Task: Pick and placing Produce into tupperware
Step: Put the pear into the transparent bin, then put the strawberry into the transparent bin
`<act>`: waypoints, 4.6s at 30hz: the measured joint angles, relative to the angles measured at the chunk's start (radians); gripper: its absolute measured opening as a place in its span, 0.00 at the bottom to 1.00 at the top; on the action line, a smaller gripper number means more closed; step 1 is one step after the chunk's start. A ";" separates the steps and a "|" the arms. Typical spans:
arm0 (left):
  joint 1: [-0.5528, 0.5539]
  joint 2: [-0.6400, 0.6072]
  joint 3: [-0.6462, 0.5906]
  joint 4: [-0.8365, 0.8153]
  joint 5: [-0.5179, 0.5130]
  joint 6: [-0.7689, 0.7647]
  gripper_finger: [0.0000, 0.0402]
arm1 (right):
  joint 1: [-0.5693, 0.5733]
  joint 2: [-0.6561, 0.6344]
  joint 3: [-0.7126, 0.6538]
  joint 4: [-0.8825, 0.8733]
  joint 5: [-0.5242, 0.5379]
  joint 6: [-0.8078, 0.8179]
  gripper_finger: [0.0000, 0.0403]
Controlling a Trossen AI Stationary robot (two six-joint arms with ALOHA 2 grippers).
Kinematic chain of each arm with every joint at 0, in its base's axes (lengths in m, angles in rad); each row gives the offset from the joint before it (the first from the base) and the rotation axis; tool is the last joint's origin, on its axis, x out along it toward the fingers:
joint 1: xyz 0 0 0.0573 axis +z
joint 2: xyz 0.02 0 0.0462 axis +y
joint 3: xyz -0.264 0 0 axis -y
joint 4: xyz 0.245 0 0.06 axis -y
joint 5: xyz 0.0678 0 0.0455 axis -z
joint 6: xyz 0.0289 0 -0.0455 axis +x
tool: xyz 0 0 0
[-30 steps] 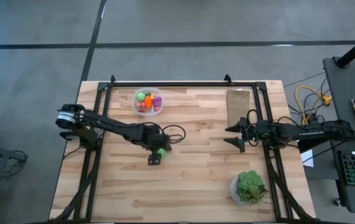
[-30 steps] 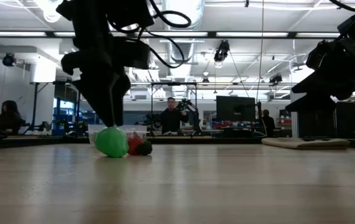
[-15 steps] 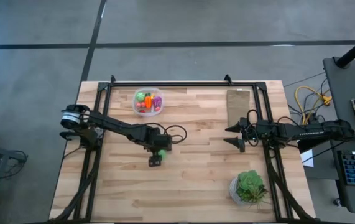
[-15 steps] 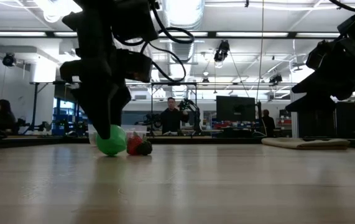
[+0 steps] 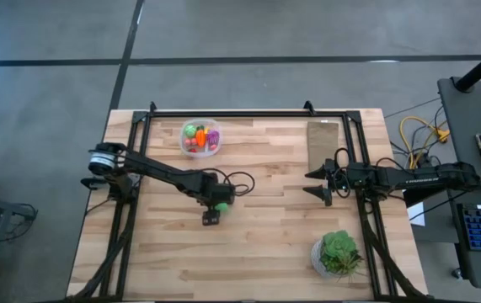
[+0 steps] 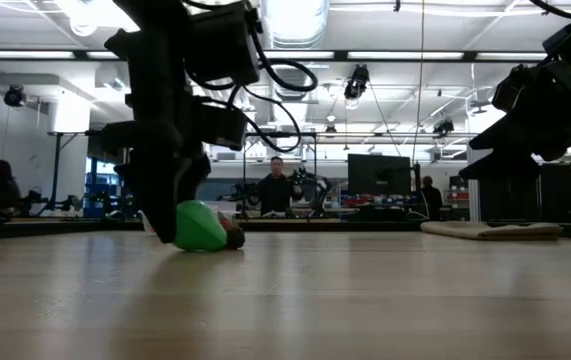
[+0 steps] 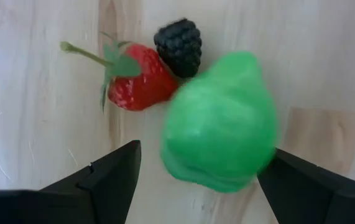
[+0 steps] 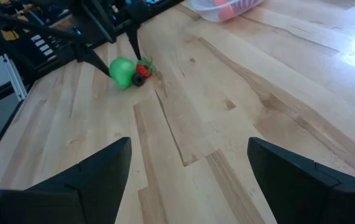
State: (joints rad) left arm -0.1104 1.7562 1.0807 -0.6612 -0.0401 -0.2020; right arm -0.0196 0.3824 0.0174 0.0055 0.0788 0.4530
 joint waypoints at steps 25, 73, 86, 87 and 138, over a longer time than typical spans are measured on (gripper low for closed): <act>0.011 0.008 0.001 0.084 -0.071 -0.003 0.71 | 0.000 0.000 0.000 0.000 0.000 0.000 0.78; 0.688 -0.306 0.025 -0.232 -0.122 -0.071 0.47 | 0.000 0.000 0.000 0.000 0.000 0.000 0.78; 0.710 -0.143 0.023 -0.072 -0.058 0.029 0.47 | 0.000 0.000 0.000 0.000 0.000 0.000 0.78; 0.711 -0.134 0.023 -0.077 -0.048 0.033 0.47 | 0.000 0.000 0.000 0.000 0.000 0.000 0.78; 0.499 -0.502 0.034 -0.051 0.136 0.296 0.71 | 0.000 0.000 0.000 0.000 0.000 0.000 0.78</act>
State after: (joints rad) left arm 0.3884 1.2546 1.1145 -0.7119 0.0959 0.0944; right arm -0.0197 0.3824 0.0174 0.0052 0.0785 0.4530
